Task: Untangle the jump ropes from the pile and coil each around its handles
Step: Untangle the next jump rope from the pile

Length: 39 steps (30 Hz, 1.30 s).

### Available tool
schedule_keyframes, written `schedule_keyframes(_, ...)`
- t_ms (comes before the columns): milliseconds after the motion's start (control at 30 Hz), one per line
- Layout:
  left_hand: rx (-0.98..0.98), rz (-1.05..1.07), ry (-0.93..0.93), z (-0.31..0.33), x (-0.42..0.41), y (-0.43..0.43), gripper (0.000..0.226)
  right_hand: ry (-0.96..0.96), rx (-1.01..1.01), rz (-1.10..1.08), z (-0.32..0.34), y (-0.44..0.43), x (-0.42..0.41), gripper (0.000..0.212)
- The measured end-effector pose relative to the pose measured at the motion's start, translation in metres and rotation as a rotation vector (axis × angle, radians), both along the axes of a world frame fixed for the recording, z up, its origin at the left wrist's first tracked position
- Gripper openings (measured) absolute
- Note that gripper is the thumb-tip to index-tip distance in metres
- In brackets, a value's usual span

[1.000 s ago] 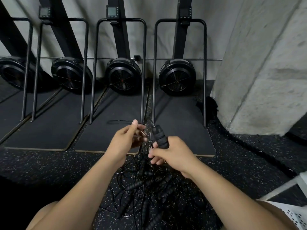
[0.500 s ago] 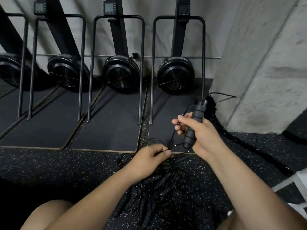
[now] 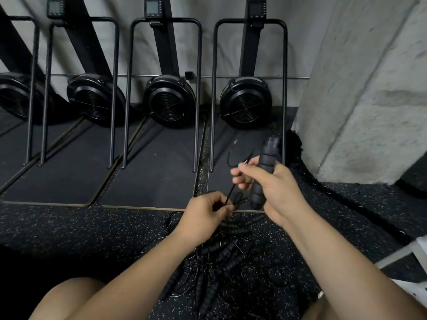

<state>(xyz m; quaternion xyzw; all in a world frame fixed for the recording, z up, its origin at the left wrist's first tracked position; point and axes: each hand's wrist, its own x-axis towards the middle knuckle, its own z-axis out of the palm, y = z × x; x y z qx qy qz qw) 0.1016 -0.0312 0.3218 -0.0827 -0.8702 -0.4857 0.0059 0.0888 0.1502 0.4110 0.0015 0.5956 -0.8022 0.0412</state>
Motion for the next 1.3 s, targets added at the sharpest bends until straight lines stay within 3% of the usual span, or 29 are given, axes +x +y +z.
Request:
schedule_keyframes(100,-0.289,-0.020,-0.029,-0.007,-0.007,-0.010,0.022,0.029,-0.103,-0.071,0.008,0.011,-0.005,0.013)
schedule_keyframes(167,-0.382,-0.024,-0.088,-0.012,-0.010,-0.015,0.026,0.032,-0.166,-0.120,0.013,0.021,-0.009,0.014)
schedule_keyframes(333,-0.348,0.001,-0.098,-0.014,-0.017,-0.018,0.033,-0.023,-0.263,-0.199,0.011,0.032,-0.016,0.016)
schedule_keyframes(400,-0.299,-0.005,-0.090,-0.011,-0.018,-0.016,0.030,-0.061,-0.239,-0.170,0.008,0.028,-0.016,0.027)
schedule_keyframes(467,-0.224,-0.009,-0.072,-0.008,-0.016,-0.012,0.031,-0.126,-0.124,-0.084,0.002,0.024,-0.013,0.042)
schedule_keyframes(567,-0.173,-0.019,0.060,-0.003,-0.014,-0.006,0.034,-0.211,0.124,0.067,-0.009,0.009,-0.004,0.032)
schedule_keyframes(667,-0.139,-0.073,0.217,-0.001,-0.012,-0.005,0.019,-0.115,0.420,0.085,-0.025,-0.004,-0.002,0.012)
schedule_keyframes(733,-0.126,-0.095,0.253,0.000,-0.010,-0.006,0.014,-0.024,0.664,0.041,-0.029,-0.008,-0.002,0.010)
schedule_keyframes(867,-0.127,-0.069,0.283,0.002,-0.010,-0.009,0.012,0.036,0.790,-0.005,-0.028,-0.010,0.000,0.017)
schedule_keyframes(1000,-0.181,-0.056,0.219,-0.001,-0.013,-0.011,0.011,0.052,0.711,-0.013,-0.022,-0.010,0.001,0.015)
schedule_keyframes(1200,-0.234,-0.074,0.140,0.001,-0.013,-0.013,0.004,0.086,0.274,0.000,0.000,0.004,0.003,0.015)
schedule_keyframes(1300,-0.229,-0.097,0.092,0.001,-0.014,-0.016,0.021,0.088,0.058,-0.069,0.011,0.013,-0.001,0.014)
